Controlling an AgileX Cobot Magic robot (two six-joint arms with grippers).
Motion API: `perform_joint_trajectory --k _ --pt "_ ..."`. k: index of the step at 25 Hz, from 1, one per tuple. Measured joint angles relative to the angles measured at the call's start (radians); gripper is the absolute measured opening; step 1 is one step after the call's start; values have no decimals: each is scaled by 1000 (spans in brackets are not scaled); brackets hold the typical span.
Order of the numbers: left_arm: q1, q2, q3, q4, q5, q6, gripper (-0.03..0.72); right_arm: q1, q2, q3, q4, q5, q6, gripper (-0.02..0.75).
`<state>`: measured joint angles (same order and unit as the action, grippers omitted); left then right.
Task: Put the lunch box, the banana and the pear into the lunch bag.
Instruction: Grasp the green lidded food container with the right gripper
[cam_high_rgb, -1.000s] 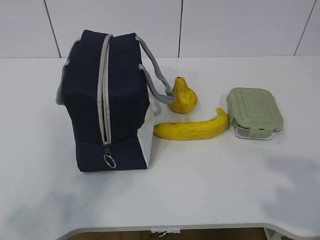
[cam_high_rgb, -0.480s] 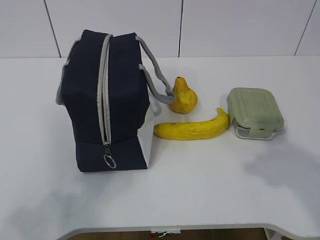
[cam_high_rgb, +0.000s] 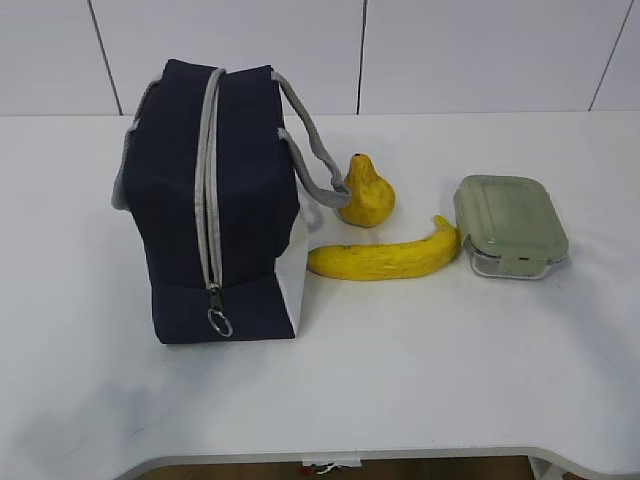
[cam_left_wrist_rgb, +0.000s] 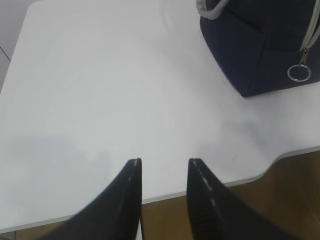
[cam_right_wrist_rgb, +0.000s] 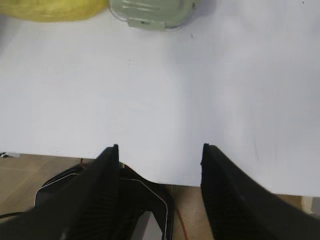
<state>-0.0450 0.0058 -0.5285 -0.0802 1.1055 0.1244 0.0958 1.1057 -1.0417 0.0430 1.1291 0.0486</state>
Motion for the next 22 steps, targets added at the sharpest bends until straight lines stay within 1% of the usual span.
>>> perform_joint_trajectory --k 2,4,7,9,13,16,19,22 --pt "0 0 0 0 0 0 239 -27 61 -51 27 3 -29 428" --pt "0 0 0 0 0 0 239 -81 120 -91 96 20 -93 428" --pt "0 0 0 0 0 0 239 -207 181 -132 261 57 -229 428" --pt "0 0 0 0 0 0 239 -307 207 -143 383 82 -326 428" --pt "0 0 0 0 0 0 239 -462 268 -149 577 94 -514 428" --pt "0 0 0 0 0 0 239 -520 325 -149 662 94 -606 428" --pt "0 0 0 0 0 0 239 -540 398 -149 727 94 -668 428" --pt "0 0 0 0 0 0 239 -551 480 -151 756 90 -718 428"
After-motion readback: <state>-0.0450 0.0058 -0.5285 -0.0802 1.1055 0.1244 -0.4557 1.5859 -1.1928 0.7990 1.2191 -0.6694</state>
